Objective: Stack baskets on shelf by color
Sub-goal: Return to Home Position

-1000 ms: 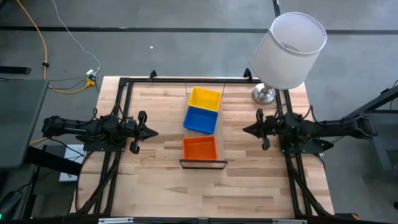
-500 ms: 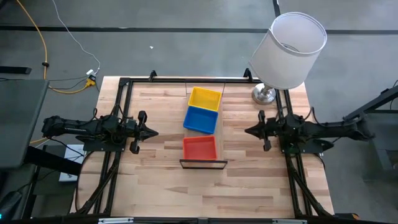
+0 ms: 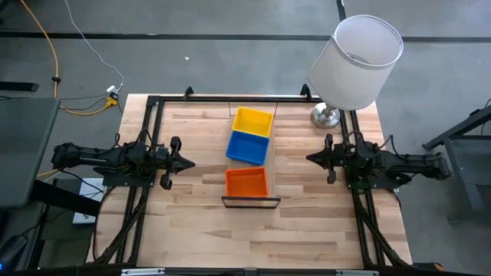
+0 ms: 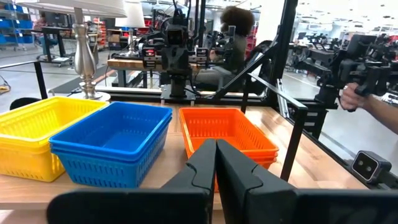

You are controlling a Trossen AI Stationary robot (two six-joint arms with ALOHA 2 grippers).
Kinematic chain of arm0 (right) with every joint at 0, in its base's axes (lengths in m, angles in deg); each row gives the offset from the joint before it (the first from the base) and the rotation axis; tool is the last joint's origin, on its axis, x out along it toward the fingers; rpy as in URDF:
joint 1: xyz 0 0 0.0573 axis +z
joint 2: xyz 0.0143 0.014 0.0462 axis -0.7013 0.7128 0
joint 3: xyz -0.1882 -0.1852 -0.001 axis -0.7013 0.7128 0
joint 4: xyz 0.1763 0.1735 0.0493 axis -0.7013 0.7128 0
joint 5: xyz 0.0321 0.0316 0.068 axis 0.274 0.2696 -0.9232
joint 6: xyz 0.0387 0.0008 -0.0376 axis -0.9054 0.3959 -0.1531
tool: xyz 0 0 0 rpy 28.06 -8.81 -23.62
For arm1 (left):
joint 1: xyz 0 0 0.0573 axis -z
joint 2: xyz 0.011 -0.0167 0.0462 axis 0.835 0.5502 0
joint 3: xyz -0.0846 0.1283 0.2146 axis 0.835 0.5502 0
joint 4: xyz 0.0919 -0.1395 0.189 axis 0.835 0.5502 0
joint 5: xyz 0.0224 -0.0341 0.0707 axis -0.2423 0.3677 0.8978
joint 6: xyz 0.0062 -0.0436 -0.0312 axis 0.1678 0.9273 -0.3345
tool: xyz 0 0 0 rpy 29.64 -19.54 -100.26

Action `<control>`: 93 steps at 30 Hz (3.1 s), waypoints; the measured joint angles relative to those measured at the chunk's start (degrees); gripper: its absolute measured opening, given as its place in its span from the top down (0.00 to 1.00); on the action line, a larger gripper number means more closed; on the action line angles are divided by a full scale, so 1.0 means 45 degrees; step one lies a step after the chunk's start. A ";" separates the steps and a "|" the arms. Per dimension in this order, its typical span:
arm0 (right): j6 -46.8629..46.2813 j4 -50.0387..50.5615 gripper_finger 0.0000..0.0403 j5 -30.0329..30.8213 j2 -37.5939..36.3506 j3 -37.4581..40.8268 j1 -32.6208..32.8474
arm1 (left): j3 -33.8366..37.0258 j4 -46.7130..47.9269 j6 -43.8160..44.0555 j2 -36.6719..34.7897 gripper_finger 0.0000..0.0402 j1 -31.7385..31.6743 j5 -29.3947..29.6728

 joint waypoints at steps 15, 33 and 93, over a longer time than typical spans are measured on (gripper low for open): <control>0.0494 0.0053 1.00 -0.0005 0.0109 -0.0010 0.0000 | -0.0002 0.0000 0.0000 0.0000 0.99 0.0000 0.0000; 0.0491 0.0078 1.00 -0.0005 0.0109 -0.0015 0.0000 | -0.0005 0.0000 0.0000 0.0000 0.99 0.0000 0.0000; 0.0489 0.0078 1.00 -0.0005 0.0114 -0.0015 0.0002 | -0.0005 0.0004 -0.0001 -0.0001 0.99 0.0000 0.0000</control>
